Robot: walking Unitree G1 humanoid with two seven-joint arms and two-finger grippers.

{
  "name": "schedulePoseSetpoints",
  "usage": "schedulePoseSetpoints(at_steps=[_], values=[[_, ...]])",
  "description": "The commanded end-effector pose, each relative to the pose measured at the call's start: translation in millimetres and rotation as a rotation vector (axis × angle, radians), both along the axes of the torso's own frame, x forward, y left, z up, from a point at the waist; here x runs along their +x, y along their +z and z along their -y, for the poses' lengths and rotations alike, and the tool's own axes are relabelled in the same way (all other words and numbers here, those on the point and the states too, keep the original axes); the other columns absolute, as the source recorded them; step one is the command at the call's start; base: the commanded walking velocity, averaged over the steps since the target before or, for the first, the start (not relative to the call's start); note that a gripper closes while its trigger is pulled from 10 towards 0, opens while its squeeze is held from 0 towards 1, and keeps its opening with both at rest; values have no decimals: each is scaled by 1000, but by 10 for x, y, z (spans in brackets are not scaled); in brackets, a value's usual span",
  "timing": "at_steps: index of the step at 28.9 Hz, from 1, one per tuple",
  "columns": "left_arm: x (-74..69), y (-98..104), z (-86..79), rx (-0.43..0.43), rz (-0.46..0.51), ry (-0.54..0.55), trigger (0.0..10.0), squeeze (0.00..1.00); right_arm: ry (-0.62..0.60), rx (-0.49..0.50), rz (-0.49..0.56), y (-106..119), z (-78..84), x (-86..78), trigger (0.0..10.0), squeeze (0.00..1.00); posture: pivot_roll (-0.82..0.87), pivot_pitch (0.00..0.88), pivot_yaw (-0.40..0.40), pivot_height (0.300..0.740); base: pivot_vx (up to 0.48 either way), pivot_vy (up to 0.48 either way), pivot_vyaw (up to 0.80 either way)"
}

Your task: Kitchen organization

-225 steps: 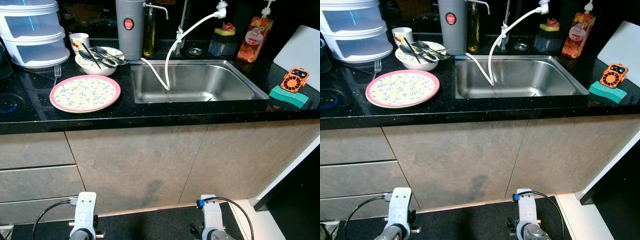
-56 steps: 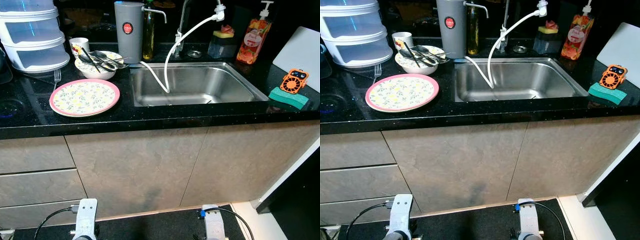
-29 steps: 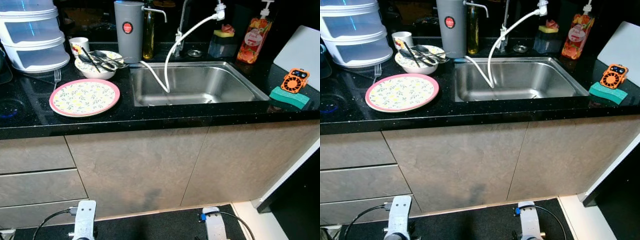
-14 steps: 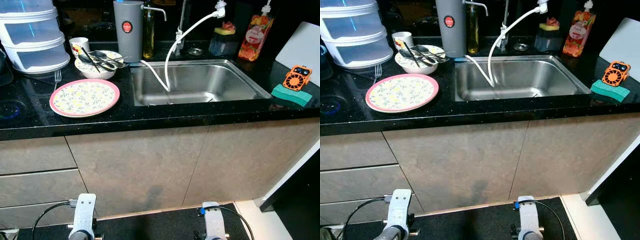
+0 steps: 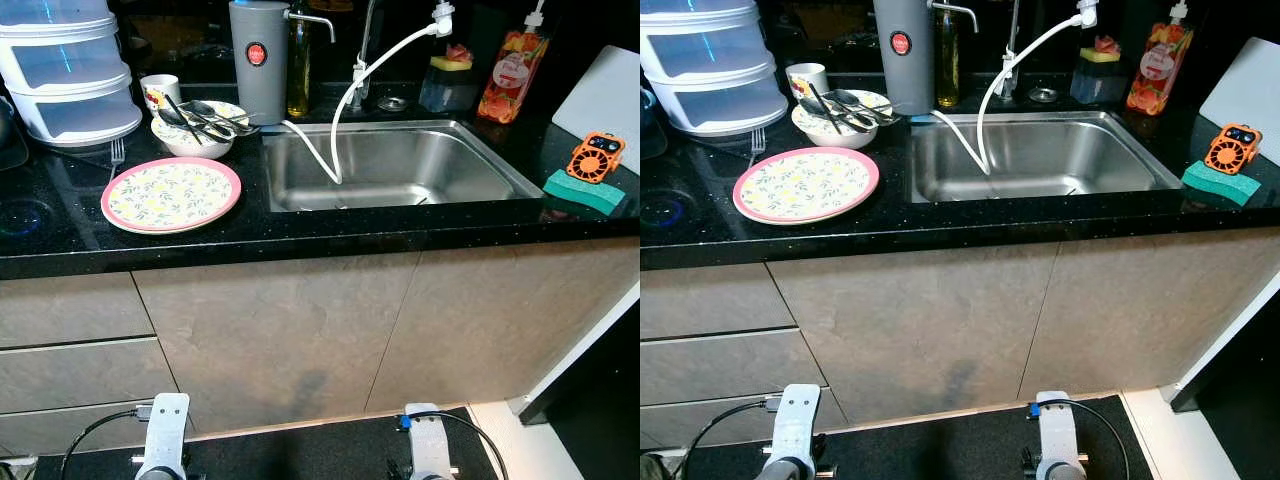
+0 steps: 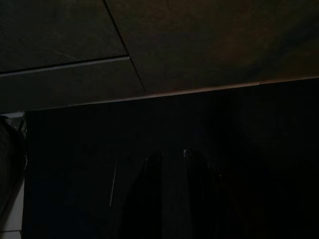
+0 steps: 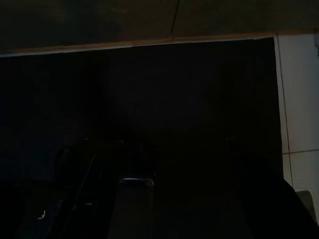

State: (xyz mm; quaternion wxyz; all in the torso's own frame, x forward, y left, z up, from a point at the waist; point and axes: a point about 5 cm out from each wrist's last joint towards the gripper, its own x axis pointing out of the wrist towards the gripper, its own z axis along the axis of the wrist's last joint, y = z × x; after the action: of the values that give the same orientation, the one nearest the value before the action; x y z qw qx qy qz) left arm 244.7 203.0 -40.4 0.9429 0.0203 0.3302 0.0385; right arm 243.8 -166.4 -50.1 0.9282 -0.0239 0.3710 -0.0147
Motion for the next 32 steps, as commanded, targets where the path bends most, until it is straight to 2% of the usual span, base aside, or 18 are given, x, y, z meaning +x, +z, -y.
schedulePoseSetpoints(at_steps=[1, 10, 13, 14, 16, 19, 23, 27, 32], values=[[-69, -56, 42, -3, -20, -5, 10000, 0, -1, 0, -14, -30, -8, -42, 10000, 0, 53, 90, -17, 740, 0, 0, 0], [-71, -70, 110, -2, -26, -37, 10000, 0, -22, -6, -22, -52, 51, -85, 10000, 0, 57, 41, -20, 740, 0, 0, 0], [-64, -67, 111, 1, -28, -34, 10000, 0, -17, -8, -20, -47, 58, -79, 10000, 0, 61, 45, -18, 740, 0, 0, 0], [-54, -61, 111, -1, -26, -30, 10000, 0, -16, -10, -19, -42, 61, -71, 10000, 0, 63, 77, -9, 740, 0, 0, 0], [-41, -52, 109, -2, -25, -38, 10000, 0, -25, -12, -21, -41, 64, -67, 10000, 0, 54, 88, -11, 740, 0, 0, 0], [-32, -43, 93, -1, -19, -14, 10000, 0, -17, -9, -21, -38, 65, -64, 10000, 0, 36, 71, -31, 740, 0, 0, 0], [-12, -36, 133, -23, -8, 15, 10000, 0, 22, -39, -21, -13, 122, -33, 10000, 0, 5, 92, -67, 740, 0, 0, 0], [-11, -39, 156, -30, -7, 26, 10000, 0, 38, -53, -17, 12, 158, -2, 10000, 0, -9, 95, -64, 740, 0, 0, 0], [15, -23, 153, -24, -10, -1, 10000, 0, -2, -43, 7, 64, 170, 69, 10000, 0, -7, 118, -32, 740, 0, 0, 0]])
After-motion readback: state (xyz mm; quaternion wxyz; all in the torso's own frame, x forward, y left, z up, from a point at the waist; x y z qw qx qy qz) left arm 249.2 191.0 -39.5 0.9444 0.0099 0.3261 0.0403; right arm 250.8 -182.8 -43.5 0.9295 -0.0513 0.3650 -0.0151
